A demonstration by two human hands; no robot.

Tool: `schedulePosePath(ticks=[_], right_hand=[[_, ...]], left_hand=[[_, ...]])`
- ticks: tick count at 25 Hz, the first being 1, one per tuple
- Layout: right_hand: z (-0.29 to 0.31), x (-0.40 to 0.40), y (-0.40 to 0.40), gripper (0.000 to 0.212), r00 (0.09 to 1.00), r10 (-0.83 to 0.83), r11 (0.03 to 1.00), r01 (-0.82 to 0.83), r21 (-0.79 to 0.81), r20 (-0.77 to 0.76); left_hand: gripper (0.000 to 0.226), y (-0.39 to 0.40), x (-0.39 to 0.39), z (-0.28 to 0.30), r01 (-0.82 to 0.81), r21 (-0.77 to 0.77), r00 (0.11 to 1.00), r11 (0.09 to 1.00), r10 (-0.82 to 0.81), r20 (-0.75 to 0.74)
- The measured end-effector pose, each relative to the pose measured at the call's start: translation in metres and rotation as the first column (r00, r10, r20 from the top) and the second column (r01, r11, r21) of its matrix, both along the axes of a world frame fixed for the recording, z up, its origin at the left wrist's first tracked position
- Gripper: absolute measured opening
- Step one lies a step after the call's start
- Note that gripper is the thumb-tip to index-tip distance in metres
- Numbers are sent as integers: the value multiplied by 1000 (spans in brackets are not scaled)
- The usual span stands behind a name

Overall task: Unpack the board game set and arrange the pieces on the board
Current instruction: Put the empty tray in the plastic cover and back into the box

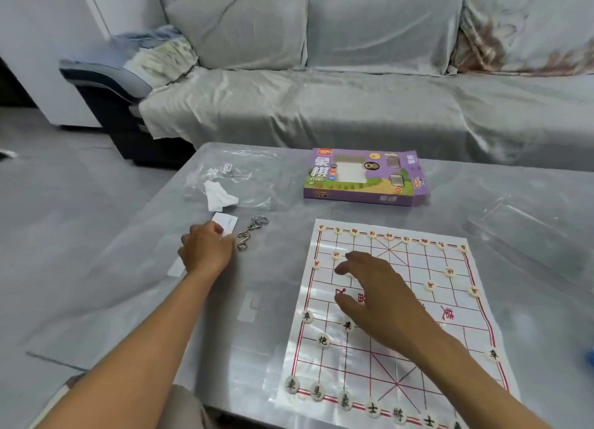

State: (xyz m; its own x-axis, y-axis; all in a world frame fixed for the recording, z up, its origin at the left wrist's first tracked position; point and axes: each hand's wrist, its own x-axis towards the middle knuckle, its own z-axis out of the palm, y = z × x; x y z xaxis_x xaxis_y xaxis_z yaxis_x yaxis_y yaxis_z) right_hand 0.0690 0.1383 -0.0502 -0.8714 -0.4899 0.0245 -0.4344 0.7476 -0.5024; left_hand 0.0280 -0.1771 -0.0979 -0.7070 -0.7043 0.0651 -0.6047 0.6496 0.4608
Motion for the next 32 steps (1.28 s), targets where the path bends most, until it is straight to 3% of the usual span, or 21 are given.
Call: schedulePosePath(ticks=[3,6,10,11,13,15,16,18,20,24,26,28,32], right_hand=[[-7,-3,-7,34,1000,-1,1000,1,0,13],[-10,-2,-11,30,998,-29,999,31,-27,48],[10,2,-7,28,985,-94,960,129,-250,146],[18,-1,-3,32,969,-133,916,200,-348,206],[35,-13,17,38,891,-201,736,411,-537,406],[51,-27,52,36,829,-220,585,533,-611,514],[57,-33,72,30,831,-235,574,538,-618,505],[63,-41,116,14,862,-294,634,499,-591,412],[62,-51,158,14,872,-375,693,489,-529,314],[43,-102,256,14,701,-648,525,694,-493,297],[27,-132,290,16,625,-730,492,761,-422,276],[11,-156,303,20,626,-756,554,767,-324,190],[-17,-183,303,26,728,-685,720,684,-117,38]], left_hand=[[16,-6,-5,-3,-24,172,995,985,40,-88],[22,3,2,9,-40,313,968,949,115,-224],[27,40,19,58,254,514,856,819,56,-513],[30,57,24,71,357,526,839,772,-18,-543],[33,106,28,88,568,493,796,659,-289,-532],[30,164,27,93,730,436,683,526,-549,-481],[30,193,24,92,779,417,626,468,-624,-469],[29,247,15,89,832,375,551,409,-686,-476],[25,286,6,86,845,322,534,426,-689,-490],[20,335,-14,72,836,345,545,426,-712,-443],[20,348,-19,64,854,318,515,412,-762,-393],[19,353,-21,57,863,301,497,405,-788,-363],[19,356,-32,43,874,269,477,404,-821,-313]])
